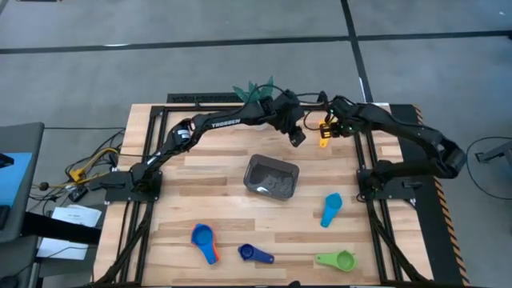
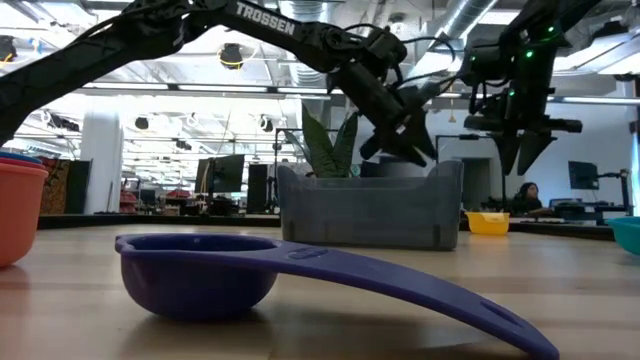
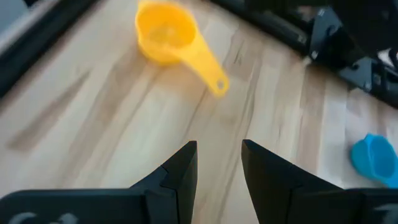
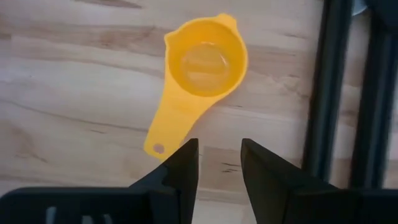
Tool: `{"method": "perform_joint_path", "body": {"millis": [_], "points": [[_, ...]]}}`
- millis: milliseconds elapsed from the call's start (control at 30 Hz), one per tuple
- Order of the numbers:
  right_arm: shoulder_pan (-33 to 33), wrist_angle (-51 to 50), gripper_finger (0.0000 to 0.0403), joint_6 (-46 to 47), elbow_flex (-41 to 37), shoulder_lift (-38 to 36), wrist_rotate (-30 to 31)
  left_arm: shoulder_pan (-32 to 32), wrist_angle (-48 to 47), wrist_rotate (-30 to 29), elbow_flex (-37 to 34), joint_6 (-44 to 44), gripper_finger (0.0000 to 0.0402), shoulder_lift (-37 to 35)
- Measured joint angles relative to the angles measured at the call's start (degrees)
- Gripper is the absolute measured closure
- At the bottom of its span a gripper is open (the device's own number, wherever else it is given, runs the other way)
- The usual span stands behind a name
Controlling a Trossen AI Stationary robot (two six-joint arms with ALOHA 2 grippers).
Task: Nest measuring cups in basket
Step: Stack the yellow measuring cup on top of the blue measuring cup
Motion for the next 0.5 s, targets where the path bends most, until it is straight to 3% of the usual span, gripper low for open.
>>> {"method": "perform_joint_path", "body": {"millis": [200, 500], "points": [[-0.6, 2.0, 0.0231, -1.8, 0.0, 4.6, -3.3, 0.0, -5.5, -0.4, 0.0, -0.3, 0.0288, -2.0], [-3.6, 5.7, 0.0153, -3.7, 0.0, 8.4, -0.6, 0.1, -7.9, -3.1, 0.0, 2.4, 0.0288, -8.9]]}}
